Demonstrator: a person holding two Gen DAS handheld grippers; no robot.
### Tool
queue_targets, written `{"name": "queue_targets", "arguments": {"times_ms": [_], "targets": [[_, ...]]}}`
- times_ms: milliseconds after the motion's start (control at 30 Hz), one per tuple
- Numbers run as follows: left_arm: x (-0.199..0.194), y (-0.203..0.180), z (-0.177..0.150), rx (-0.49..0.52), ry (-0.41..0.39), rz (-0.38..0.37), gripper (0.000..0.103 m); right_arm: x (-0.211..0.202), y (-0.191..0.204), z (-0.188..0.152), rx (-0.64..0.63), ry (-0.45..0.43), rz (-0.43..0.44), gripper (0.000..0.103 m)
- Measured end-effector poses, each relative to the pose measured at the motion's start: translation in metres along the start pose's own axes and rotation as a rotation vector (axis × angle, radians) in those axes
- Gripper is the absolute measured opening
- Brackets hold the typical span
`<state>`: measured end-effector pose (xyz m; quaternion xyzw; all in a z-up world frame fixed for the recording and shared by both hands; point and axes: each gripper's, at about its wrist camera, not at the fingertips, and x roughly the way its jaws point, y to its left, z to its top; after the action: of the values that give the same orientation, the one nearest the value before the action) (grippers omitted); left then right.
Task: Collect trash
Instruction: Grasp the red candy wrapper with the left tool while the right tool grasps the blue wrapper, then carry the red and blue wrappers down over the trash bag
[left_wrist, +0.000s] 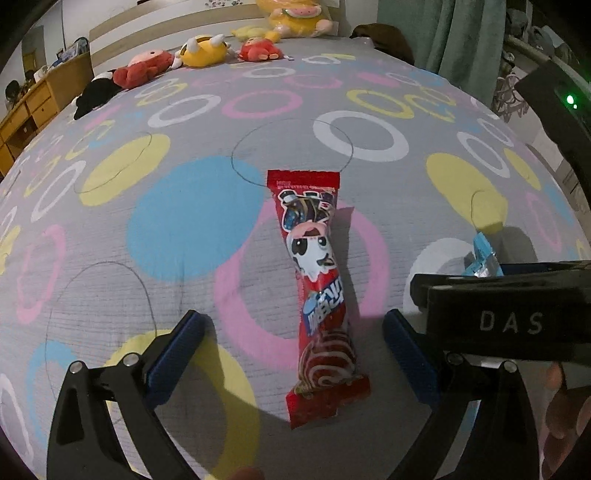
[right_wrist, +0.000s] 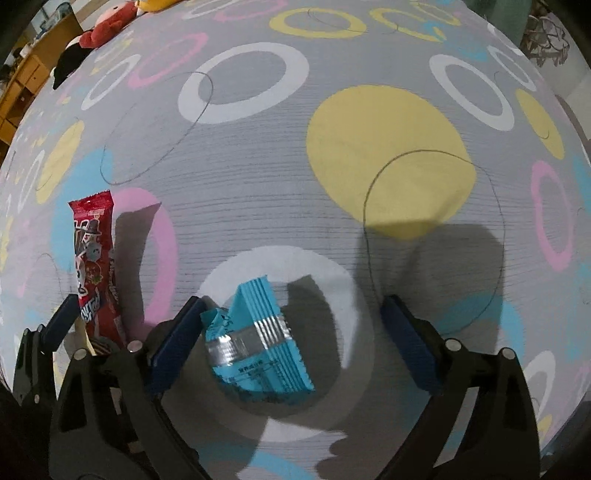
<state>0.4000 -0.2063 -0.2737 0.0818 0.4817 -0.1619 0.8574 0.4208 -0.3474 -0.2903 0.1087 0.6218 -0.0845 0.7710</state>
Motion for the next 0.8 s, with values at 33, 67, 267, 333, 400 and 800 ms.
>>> {"name": "queue_targets", "arguments": {"times_ms": [33, 67, 267, 333, 400, 800], "targets": [[-0.001, -0.002, 0.000, 0.003, -0.003, 0.008, 0.085, -0.001, 0.001, 0.000, -0.002, -0.002, -0.010, 0.086], [-0.002, -0.002, 0.001, 0.005, -0.005, 0.007, 0.076, -0.002, 0.000, 0.000, 0.003, -0.004, -0.017, 0.080], [-0.011, -0.004, 0.005, 0.018, -0.004, -0.039, 0.022, -0.017, 0.005, -0.002, -0.015, -0.006, -0.019, 0.015], [-0.013, -0.003, 0.005, 0.006, -0.002, -0.055, 0.021, -0.019, 0.007, -0.004, -0.028, -0.014, -0.028, 0.013], [-0.015, -0.001, 0.005, 0.000, 0.000, -0.062, 0.021, -0.022, 0.005, -0.006, -0.012, -0.020, -0.008, 0.012], [-0.029, -0.005, 0.003, 0.020, -0.013, -0.101, 0.021, -0.046, -0.012, -0.023, 0.009, -0.053, 0.053, 0.011]]}}
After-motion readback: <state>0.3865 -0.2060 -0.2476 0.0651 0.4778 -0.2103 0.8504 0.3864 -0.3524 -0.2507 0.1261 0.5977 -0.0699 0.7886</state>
